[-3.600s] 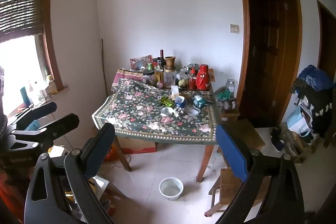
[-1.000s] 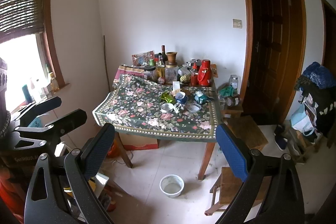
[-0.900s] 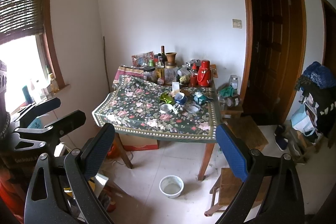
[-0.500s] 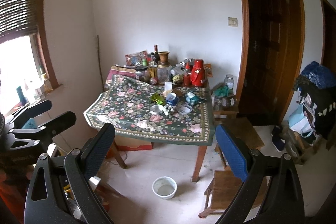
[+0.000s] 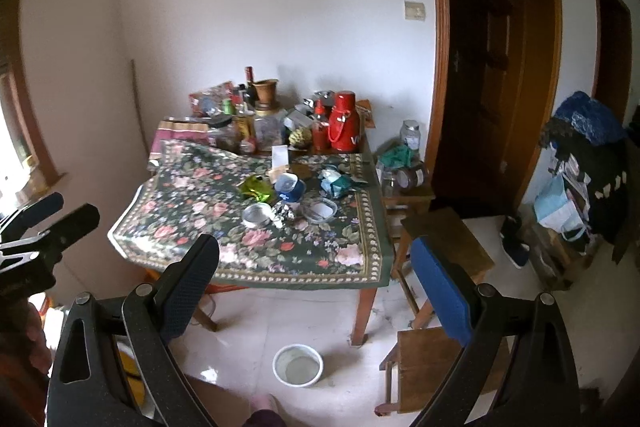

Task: Collect trash
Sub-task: 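Grasp the foil ball with the right tool while the left tool grasps the silver tin lid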

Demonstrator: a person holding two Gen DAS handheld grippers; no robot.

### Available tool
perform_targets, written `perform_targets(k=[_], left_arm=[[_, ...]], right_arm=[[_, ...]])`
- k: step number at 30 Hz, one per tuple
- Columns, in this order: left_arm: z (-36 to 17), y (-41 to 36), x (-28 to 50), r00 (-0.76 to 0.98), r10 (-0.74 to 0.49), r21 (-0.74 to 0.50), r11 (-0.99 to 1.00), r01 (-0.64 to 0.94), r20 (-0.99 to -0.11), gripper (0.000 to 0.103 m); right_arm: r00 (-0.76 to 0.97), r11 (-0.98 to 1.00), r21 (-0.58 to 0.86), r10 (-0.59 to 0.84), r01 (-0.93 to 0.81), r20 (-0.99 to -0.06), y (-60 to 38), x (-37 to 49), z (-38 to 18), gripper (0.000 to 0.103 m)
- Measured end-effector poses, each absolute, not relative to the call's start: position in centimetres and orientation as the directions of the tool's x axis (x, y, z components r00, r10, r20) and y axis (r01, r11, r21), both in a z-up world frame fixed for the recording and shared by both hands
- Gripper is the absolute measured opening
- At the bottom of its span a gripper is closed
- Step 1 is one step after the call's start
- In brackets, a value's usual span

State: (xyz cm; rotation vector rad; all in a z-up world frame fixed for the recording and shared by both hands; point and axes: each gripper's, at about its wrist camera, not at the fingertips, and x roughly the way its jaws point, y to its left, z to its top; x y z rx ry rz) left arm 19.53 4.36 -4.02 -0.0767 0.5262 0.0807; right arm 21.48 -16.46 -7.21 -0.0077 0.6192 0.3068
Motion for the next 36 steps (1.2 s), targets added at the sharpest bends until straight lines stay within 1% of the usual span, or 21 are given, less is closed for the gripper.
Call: perform_targets(k=[6, 8, 9, 12, 16, 19, 24, 29, 30, 32, 34, 35, 36], left_arm=[[-4.5, 8.7, 26.7, 0.839, 0.011, -0.041, 0.998, -0.039, -0.543, 0.102], [-5.1, 10.0, 29.0, 0.828, -0.007, -0.033, 0.999, -0.013, -0.561, 0.099], [-5.5, 10.5, 30.1, 0.822, -0.016, -0.034, 0.999, -0.004, -0.569, 0.096], [-7.0, 12.0, 33.1, 0.800, -0.032, -0.042, 0.999, 0.009, -0.600, 0.094], [-10.0, 13.3, 36.6, 0.748, -0.052, -0.067, 0.998, 0.010, -0.662, 0.089], [-12.4, 13.8, 38.8, 0.703, -0.070, -0.086, 0.996, 0.012, -0.708, 0.088], [-16.2, 14.3, 42.2, 0.626, -0.055, -0.087, 0.996, -0.021, -0.778, 0.088], [-19.5, 14.8, 45.4, 0.563, -0.027, -0.115, 0.986, -0.121, -0.826, 0.087], [-20.0, 14.8, 45.9, 0.550, -0.024, -0.119, 0.983, -0.139, -0.835, 0.084], [-21.5, 14.8, 47.3, 0.520, -0.015, -0.122, 0.977, -0.173, -0.854, 0.079], [-22.6, 14.8, 48.4, 0.494, -0.013, -0.123, 0.974, -0.191, -0.869, 0.070], [-23.6, 14.7, 49.3, 0.473, -0.017, -0.129, 0.970, -0.206, -0.881, 0.068], [-24.2, 14.8, 49.9, 0.459, -0.023, -0.137, 0.967, -0.216, -0.888, 0.062]], right_arm=[[0.743, 0.970, 0.094, 0.233, -0.225, -0.628, -12.8, 26.7, -8.1, 0.096], [0.732, 0.974, 0.098, 0.220, -0.206, -0.645, -11.7, 28.1, -8.7, 0.096], [0.722, 0.975, 0.103, 0.216, -0.198, -0.657, -11.2, 29.0, -9.1, 0.096], [0.689, 0.974, 0.125, 0.222, -0.188, -0.690, -9.5, 31.2, -10.5, 0.096], [0.620, 0.970, 0.141, 0.236, -0.199, -0.749, -7.8, 34.2, -13.3, 0.096], [0.562, 0.964, 0.151, 0.251, -0.218, -0.788, -6.7, 36.4, -15.2, 0.096], [0.465, 0.950, 0.187, 0.288, -0.252, -0.837, -5.1, 41.0, -18.7, 0.095], [0.351, 0.918, 0.268, 0.364, -0.293, -0.863, -3.8, 46.2, -22.1, 0.095], [0.333, 0.914, 0.276, 0.370, -0.298, -0.867, -3.6, 46.9, -22.7, 0.095], [0.288, 0.902, 0.297, 0.388, -0.314, -0.875, -3.2, 48.7, -24.0, 0.092], [0.248, 0.893, 0.305, 0.394, -0.331, -0.885, -2.7, 50.4, -25.4, 0.090], [0.230, 0.890, 0.304, 0.392, -0.340, -0.891, -2.5, 51.2, -26.2, 0.090], [0.217, 0.888, 0.303, 0.389, -0.345, -0.895, -2.5, 51.7, -26.8, 0.089]])
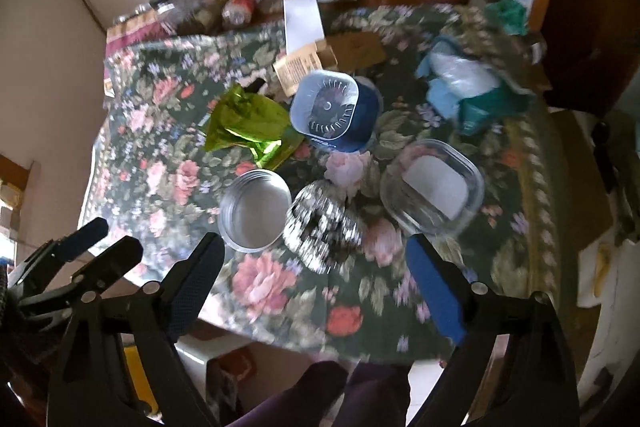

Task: Collect trash
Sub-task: 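Grasp the foil ball with the right tool while the left tool grasps the silver tin lid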

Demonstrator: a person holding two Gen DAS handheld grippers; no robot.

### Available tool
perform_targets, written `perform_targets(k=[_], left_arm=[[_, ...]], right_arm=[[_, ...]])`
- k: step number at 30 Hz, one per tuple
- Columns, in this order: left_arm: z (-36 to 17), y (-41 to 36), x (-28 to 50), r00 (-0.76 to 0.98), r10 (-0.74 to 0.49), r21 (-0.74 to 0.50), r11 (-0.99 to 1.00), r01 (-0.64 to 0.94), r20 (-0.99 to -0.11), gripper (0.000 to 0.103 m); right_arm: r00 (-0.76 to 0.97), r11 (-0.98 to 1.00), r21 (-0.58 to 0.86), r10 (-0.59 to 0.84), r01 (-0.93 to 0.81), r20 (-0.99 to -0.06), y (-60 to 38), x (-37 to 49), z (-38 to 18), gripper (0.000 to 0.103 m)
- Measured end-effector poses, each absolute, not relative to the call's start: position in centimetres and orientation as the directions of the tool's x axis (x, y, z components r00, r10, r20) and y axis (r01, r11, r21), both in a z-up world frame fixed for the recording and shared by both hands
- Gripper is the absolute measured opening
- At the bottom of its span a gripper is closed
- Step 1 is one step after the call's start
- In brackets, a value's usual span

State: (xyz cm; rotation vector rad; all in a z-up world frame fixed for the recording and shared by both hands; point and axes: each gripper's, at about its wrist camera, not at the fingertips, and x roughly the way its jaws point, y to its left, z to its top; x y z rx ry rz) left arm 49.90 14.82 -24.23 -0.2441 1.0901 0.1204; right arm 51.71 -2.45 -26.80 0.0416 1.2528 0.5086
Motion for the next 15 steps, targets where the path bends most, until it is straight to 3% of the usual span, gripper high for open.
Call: perform_targets(k=[4, 6, 10, 13, 15], left_arm=[[-27.1, 15.1, 52.2, 0.406, -0.058, -0.179, 0.947, -0.267, -0.912, 0.042], [-28.1, 15.2, 53.0, 0.389, -0.076, -0.198, 0.938, -0.284, -0.918, 0.036], [-29.7, 15.4, 54.2, 0.371, -0.098, -0.222, 0.925, -0.309, -0.923, 0.025], [-30.7, 15.4, 54.8, 0.364, -0.117, -0.240, 0.918, -0.316, -0.924, 0.017], [-31.2, 15.2, 55.0, 0.355, -0.112, -0.233, 0.919, -0.318, -0.928, 0.016]], right_arm=[[0.112, 0.864, 0.324, 0.392, -0.386, -0.913, -1.7, 53.6, -29.6, 0.076], [0.076, 0.849, 0.325, 0.389, -0.417, -0.918, -1.3, 53.8, -30.4, 0.074], [0.021, 0.819, 0.331, 0.385, -0.468, -0.923, -0.6, 53.6, -31.2, 0.072], [0.005, 0.807, 0.319, 0.370, -0.497, -0.929, -0.3, 53.7, -31.6, 0.058], [0.019, 0.804, 0.309, 0.369, -0.508, -0.929, -0.4, 53.8, -31.5, 0.056]])
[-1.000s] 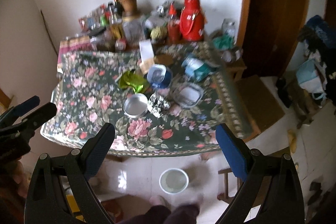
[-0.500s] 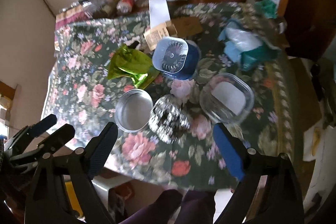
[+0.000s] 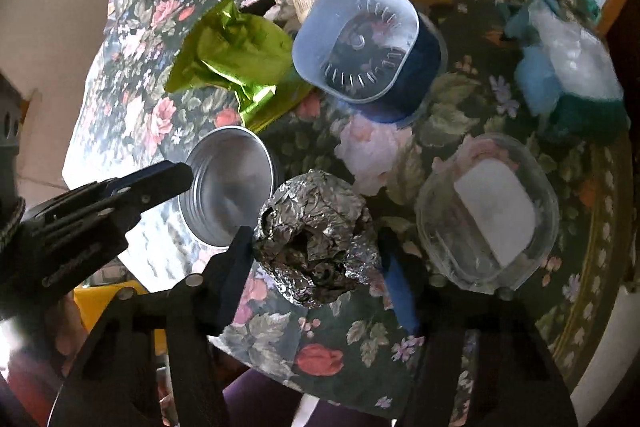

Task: Collect trash
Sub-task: 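Grasp the foil ball with the right tool while the left tool grasps the silver tin lid, then carry the foil ball and tin lid down toward the white bin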

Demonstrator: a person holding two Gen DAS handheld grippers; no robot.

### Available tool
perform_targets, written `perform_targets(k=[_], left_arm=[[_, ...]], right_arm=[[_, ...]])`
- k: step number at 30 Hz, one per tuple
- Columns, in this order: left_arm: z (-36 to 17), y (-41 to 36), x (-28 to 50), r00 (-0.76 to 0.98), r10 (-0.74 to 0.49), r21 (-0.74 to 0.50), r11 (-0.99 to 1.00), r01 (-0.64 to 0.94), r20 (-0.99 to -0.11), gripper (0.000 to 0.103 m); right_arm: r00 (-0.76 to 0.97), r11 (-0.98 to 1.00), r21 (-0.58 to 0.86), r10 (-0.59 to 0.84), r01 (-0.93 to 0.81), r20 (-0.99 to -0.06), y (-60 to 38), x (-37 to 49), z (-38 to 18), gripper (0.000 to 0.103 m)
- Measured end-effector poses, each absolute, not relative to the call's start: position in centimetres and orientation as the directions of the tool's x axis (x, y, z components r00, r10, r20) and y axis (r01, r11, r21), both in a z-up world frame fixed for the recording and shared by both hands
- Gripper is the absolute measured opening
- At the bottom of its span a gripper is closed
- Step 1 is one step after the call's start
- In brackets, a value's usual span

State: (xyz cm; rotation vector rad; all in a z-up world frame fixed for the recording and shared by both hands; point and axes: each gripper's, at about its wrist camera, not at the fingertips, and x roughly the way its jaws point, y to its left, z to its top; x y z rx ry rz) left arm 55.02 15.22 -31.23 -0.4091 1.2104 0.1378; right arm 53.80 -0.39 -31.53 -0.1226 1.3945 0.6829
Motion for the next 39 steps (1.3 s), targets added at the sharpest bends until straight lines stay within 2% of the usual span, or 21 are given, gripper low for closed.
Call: perform_targets(k=[4, 5, 6, 11, 22, 32, 39], left_arm=[[-32.0, 15.0, 55.4, 0.352, -0.123, -0.242, 0.916, -0.319, -0.928, 0.014], [-32.0, 14.8, 55.5, 0.357, -0.116, -0.235, 0.920, -0.312, -0.927, 0.011], [-32.2, 14.7, 55.6, 0.352, -0.109, -0.225, 0.924, -0.308, -0.930, 0.002], [-31.8, 14.3, 55.5, 0.347, -0.087, -0.189, 0.943, -0.273, -0.934, 0.001], [-22.5, 15.0, 51.0, 0.523, -0.106, -0.185, 0.977, -0.102, -0.846, 0.001], [-15.5, 15.4, 44.3, 0.660, -0.163, -0.178, 0.983, 0.045, -0.733, 0.001], [-11.6, 14.3, 39.6, 0.725, -0.181, -0.178, 0.981, 0.081, -0.664, 0.001]], right_arm=[[0.050, 0.804, 0.293, 0.370, -0.518, -0.928, -0.5, 53.7, -31.0, 0.053], [0.063, 0.803, 0.287, 0.372, -0.522, -0.926, -0.7, 53.6, -30.7, 0.053], [0.073, 0.804, 0.281, 0.371, -0.524, -0.926, -0.7, 53.5, -30.5, 0.053], [0.128, 0.831, 0.263, 0.367, -0.490, -0.921, -1.3, 52.9, -29.2, 0.052], [0.323, 0.905, 0.229, 0.351, -0.359, -0.879, -3.0, 49.5, -23.7, 0.052], [0.543, 0.945, 0.216, 0.319, -0.245, -0.777, -4.2, 42.8, -16.6, 0.052], [0.631, 0.950, 0.204, 0.311, -0.238, -0.710, -6.1, 38.6, -12.2, 0.052]])
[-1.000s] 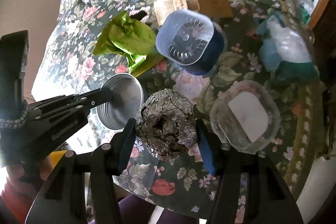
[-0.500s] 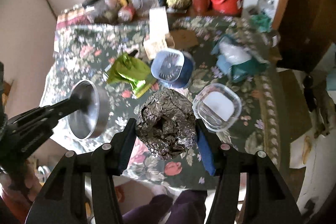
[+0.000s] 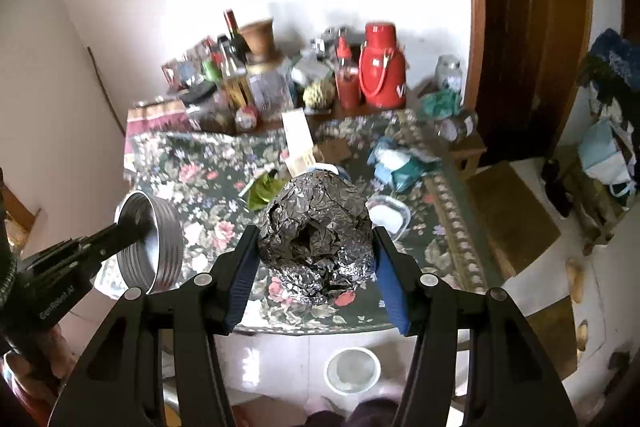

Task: Collect trash
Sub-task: 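Carry the foil ball and tin lid down toward the white bin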

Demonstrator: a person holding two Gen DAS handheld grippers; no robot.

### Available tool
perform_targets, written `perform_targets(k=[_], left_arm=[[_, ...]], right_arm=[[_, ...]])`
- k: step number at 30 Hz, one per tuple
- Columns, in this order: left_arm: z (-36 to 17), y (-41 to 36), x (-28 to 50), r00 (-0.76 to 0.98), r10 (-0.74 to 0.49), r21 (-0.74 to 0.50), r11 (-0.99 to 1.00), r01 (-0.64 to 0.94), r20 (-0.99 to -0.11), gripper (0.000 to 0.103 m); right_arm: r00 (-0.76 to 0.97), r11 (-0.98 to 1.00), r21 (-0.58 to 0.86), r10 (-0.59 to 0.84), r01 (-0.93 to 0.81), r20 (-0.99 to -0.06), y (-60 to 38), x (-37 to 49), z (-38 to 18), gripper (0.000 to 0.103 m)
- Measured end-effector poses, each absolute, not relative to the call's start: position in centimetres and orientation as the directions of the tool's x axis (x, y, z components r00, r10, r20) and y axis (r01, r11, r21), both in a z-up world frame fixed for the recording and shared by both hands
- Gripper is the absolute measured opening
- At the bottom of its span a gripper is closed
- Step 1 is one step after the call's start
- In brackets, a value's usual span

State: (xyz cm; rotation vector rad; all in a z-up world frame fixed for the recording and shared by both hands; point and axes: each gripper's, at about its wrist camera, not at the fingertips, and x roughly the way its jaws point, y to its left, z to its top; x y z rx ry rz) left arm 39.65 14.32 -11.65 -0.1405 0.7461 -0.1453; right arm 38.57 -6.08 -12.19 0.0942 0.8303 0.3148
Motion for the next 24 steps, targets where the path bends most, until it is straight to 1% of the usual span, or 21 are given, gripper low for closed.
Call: perform_targets(k=[7, 11, 15, 18, 24], left_arm=[[-8.4, 11.7, 35.1, 0.784, -0.126, -0.134, 0.989, 0.055, -0.608, 0.001], [-7.8, 9.1, 32.2, 0.803, -0.098, -0.136, 0.990, 0.021, -0.588, 0.001], [-8.1, 6.5, 30.1, 0.796, -0.098, -0.173, 0.985, -0.009, -0.597, 0.001], [-8.7, 4.4, 28.5, 0.784, -0.087, -0.176, 0.984, -0.028, -0.615, 0.001], [-10.2, 1.1, 25.6, 0.756, -0.065, -0.177, 0.982, -0.068, -0.651, 0.001]], right_arm=[[0.679, 0.934, 0.196, 0.353, -0.300, -0.644, -8.7, 35.0, -9.5, 0.052], [0.676, 0.921, 0.190, 0.379, -0.339, -0.631, -10.8, 33.0, -9.2, 0.052], [0.654, 0.910, 0.189, 0.399, -0.369, -0.643, -13.1, 31.5, -9.2, 0.052], [0.642, 0.906, 0.180, 0.402, -0.383, -0.653, -14.8, 30.3, -9.4, 0.052], [0.603, 0.886, 0.208, 0.438, -0.414, -0.667, -17.5, 28.7, -10.6, 0.052]])
